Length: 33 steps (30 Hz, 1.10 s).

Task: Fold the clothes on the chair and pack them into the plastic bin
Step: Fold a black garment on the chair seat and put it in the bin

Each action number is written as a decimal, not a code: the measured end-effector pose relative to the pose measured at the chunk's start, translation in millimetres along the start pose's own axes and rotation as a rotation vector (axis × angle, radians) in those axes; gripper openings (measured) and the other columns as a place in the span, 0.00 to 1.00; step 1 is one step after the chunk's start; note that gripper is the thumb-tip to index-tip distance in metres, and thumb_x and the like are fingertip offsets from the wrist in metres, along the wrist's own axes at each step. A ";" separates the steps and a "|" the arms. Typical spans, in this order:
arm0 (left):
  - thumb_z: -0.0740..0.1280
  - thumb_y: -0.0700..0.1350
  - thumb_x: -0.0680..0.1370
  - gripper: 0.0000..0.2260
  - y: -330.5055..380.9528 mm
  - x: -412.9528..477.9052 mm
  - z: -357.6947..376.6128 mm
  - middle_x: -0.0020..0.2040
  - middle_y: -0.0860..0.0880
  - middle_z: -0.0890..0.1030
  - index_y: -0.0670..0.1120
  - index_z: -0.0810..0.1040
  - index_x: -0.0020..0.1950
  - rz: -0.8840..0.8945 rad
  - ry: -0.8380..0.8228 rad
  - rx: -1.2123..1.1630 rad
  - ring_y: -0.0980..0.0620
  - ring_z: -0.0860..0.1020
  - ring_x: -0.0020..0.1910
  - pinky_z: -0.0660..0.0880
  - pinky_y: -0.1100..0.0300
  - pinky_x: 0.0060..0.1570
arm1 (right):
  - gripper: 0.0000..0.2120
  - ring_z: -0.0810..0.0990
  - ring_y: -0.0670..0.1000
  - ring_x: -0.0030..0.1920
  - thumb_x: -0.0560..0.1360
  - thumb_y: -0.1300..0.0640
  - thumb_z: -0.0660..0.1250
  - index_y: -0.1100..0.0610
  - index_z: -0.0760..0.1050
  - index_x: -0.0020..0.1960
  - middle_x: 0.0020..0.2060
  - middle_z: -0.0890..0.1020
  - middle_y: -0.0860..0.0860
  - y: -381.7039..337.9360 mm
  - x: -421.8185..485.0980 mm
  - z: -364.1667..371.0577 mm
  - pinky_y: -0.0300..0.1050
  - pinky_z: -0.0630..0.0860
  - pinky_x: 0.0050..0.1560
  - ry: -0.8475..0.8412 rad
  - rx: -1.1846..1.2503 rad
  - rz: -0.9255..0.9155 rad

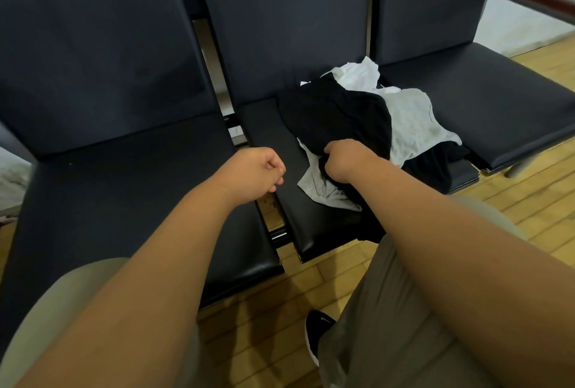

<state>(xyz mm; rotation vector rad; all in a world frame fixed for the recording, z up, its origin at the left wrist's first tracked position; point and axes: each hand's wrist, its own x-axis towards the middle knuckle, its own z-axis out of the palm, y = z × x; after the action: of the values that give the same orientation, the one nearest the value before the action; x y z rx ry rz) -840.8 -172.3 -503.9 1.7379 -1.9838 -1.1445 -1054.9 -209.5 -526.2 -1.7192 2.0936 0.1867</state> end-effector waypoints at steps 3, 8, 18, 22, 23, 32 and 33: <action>0.65 0.44 0.83 0.07 -1.9 1.1 2.6 0.47 0.56 0.87 0.52 0.83 0.54 -0.002 -0.010 0.009 0.59 0.86 0.45 0.76 0.63 0.42 | 0.20 0.77 0.61 0.65 0.83 0.52 0.63 0.56 0.72 0.74 0.67 0.75 0.57 1.7 0.4 9.5 0.55 0.78 0.61 0.073 -0.061 -0.010; 0.65 0.44 0.84 0.07 -4.1 -0.9 2.3 0.47 0.56 0.87 0.52 0.83 0.54 0.005 -0.019 0.029 0.58 0.86 0.46 0.76 0.63 0.44 | 0.12 0.78 0.61 0.62 0.83 0.52 0.67 0.57 0.76 0.63 0.61 0.79 0.57 -0.9 2.3 10.3 0.54 0.73 0.57 0.111 -0.038 0.058; 0.68 0.47 0.83 0.09 -9.9 8.0 -3.7 0.56 0.56 0.84 0.53 0.79 0.63 0.047 0.061 0.033 0.57 0.82 0.54 0.76 0.62 0.51 | 0.11 0.80 0.53 0.50 0.82 0.56 0.62 0.57 0.80 0.59 0.49 0.81 0.52 -20.6 -19.3 -17.3 0.46 0.76 0.50 0.277 0.437 -0.214; 0.72 0.44 0.81 0.30 -14.0 13.3 -15.4 0.73 0.53 0.70 0.56 0.65 0.80 0.118 0.193 0.008 0.54 0.77 0.65 0.76 0.55 0.65 | 0.09 0.81 0.46 0.47 0.81 0.57 0.62 0.48 0.81 0.52 0.46 0.83 0.46 -41.2 -48.7 -27.9 0.42 0.73 0.45 0.195 0.720 -0.312; 0.73 0.42 0.80 0.33 -15.1 13.0 -21.4 0.76 0.54 0.67 0.59 0.64 0.81 0.139 0.187 0.003 0.54 0.74 0.67 0.73 0.55 0.67 | 0.10 0.82 0.45 0.47 0.81 0.56 0.62 0.47 0.81 0.51 0.46 0.84 0.45 -45.1 -54.3 -29.7 0.41 0.73 0.45 0.172 0.771 -0.321; 0.73 0.49 0.82 0.07 -24.7 -10.1 -58.2 0.55 0.57 0.87 0.56 0.84 0.60 0.115 0.001 -0.174 0.61 0.83 0.56 0.76 0.57 0.63 | 0.08 0.85 0.47 0.46 0.79 0.58 0.67 0.51 0.85 0.49 0.42 0.86 0.48 -64.8 -76.0 -38.6 0.45 0.82 0.48 0.075 1.120 -0.478; 0.72 0.50 0.82 0.06 -23.5 -14.7 -62.1 0.54 0.56 0.87 0.54 0.84 0.58 0.106 0.003 -0.249 0.60 0.84 0.55 0.76 0.56 0.62 | 0.07 0.85 0.48 0.46 0.79 0.58 0.68 0.51 0.85 0.50 0.43 0.86 0.50 -66.4 -76.9 -39.9 0.47 0.83 0.50 0.102 1.163 -0.487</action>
<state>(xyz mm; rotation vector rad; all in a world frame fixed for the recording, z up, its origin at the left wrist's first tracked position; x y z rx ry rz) -779.8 -181.6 -475.5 1.4918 -1.8178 -1.2885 -989.3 -169.4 -448.6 -1.3596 1.2492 -1.0533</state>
